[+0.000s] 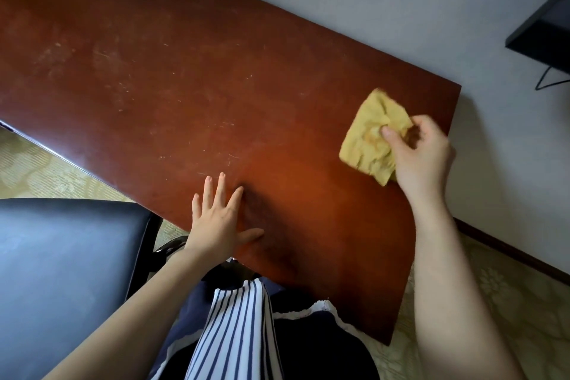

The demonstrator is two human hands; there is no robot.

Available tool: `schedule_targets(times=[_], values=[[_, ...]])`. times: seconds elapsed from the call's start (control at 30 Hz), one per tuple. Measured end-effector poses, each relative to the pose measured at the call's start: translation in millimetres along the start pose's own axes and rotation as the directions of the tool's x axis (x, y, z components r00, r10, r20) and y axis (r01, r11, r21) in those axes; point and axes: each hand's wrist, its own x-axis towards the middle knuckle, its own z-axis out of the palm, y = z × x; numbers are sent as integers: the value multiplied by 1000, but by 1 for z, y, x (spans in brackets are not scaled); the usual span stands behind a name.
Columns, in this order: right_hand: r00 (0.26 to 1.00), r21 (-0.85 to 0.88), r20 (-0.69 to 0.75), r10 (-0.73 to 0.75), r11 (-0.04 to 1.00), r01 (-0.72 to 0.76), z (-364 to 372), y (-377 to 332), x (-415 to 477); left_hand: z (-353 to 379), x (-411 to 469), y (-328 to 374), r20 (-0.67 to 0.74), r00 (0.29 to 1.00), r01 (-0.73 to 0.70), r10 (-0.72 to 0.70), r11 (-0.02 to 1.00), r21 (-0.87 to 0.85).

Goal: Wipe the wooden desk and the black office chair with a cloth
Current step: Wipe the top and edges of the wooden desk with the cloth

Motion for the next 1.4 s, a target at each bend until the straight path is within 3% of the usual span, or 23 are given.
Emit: schedule_targets(times=[0.1,0.23,0.33,0.4,0.47,0.53,0.6,0.67,0.7,0.77,0.83,0.9,0.97,1.03,1.13,1.27,1.4], values=[[989,-147,-5,-150,978,148,3,-4,5,-1,1,0,-10,1000,-2,2,1000,-22],[930,-400,328,-164,868,294,28,5,-25,3,-2,-2,-2,1000,2,-2,1000,-26],[827,-342,551,-109,875,343,48,9,-62,8,-7,-5,12,1000,11,-10,1000,-16],[789,-232,612,-57,941,248,58,8,-78,10,-9,-8,13,1000,26,-26,1000,-9],[808,-185,589,38,979,88,63,7,-79,11,-10,-10,11,999,37,-37,999,-15],[859,-255,490,149,967,-22,62,12,-73,11,-11,-12,1,999,49,-49,998,-27],[881,-418,420,218,908,-26,55,19,-68,11,-12,-13,-12,998,63,-63,998,-28],[862,-530,450,233,847,48,47,24,-68,11,-12,-14,-27,997,74,-75,997,-28],[861,-554,475,183,822,131,43,27,-70,10,-12,-14,-34,996,77,-78,997,-32],[861,-464,502,-78,816,344,40,32,-75,10,-12,-14,-47,996,80,-82,996,-43],[792,-323,538,-287,798,509,44,34,-82,10,-12,-14,-54,995,78,-80,996,-41],[719,-299,630,-294,762,574,54,39,-95,10,-12,-12,-51,996,72,-73,997,-25],[704,-334,667,-246,746,577,67,46,-107,12,-14,-13,-45,996,76,-76,997,-11],[745,-352,622,-239,765,539,76,52,-113,13,-16,-15,-40,995,87,-87,996,-7],[802,-313,522,-290,809,497,88,54,-112,13,-22,-20,-26,993,117,-118,993,-18],[812,-258,475,-340,828,498,98,51,-89,8,-26,-27,-32,987,155,-156,987,-34],[848,-266,468,-247,876,402,118,42,-45,2,-30,-34,-1,974,228,-228,973,-29]])
